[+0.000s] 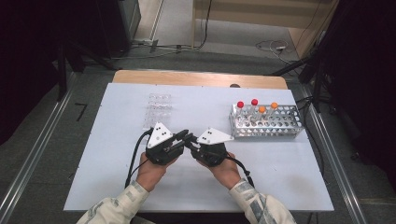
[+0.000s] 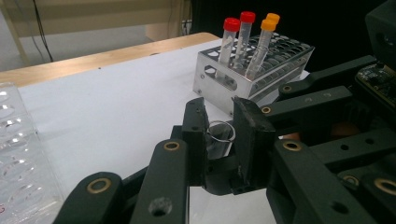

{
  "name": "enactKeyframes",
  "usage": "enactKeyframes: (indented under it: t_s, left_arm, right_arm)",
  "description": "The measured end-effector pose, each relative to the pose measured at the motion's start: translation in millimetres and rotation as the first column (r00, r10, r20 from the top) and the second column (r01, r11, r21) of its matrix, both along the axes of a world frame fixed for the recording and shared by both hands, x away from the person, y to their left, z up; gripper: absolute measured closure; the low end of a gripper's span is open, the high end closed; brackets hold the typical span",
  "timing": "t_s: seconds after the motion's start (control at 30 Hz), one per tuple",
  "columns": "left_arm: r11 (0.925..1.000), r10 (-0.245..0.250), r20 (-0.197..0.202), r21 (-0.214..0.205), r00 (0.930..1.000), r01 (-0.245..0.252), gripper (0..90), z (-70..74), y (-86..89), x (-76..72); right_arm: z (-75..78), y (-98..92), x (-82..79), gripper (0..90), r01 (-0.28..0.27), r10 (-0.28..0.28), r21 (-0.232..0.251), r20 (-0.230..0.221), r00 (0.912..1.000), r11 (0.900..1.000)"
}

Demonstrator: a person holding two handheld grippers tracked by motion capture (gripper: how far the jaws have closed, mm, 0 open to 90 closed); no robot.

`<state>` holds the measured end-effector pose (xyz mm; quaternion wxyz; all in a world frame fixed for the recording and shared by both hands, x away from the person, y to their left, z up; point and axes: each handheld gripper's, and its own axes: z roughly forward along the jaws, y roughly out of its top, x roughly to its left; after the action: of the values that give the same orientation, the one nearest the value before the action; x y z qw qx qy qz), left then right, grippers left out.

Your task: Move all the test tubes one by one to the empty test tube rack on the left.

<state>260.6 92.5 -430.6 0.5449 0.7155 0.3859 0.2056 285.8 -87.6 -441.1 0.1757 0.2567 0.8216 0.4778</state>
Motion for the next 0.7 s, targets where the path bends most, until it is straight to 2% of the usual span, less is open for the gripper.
enactKeyframes:
  t_s: [0.4,0.43,0.57,0.7]
  left_arm:
    - [0.9998,0.002,-0.001,-0.019,1.0000,-0.002,76.9,1.0,2.7,0.7]
    - [0.9997,-0.001,-0.001,-0.026,1.0000,0.001,76.9,1.2,3.2,0.8]
    - [0.9994,-0.003,0.004,-0.033,1.0000,0.003,77.0,2.3,4.1,0.6]
    - [0.9994,0.001,0.005,-0.034,1.0000,-0.001,77.0,3.0,5.8,1.3]
  right_arm:
    - [0.3,-1.0,0.7,72.9,-0.005,0.005,0.018,-0.005,1.0000,0.9998]
    - [0.1,-0.7,0.9,67.8,-0.004,0.004,0.017,-0.011,0.9999,0.9999]
    - [-2.2,0.3,1.3,64.4,-0.012,0.013,0.013,-0.020,0.9997,0.9998]
    - [-2.6,1.0,2.2,46.0,-0.020,0.021,0.011,-0.030,0.9993,0.9997]
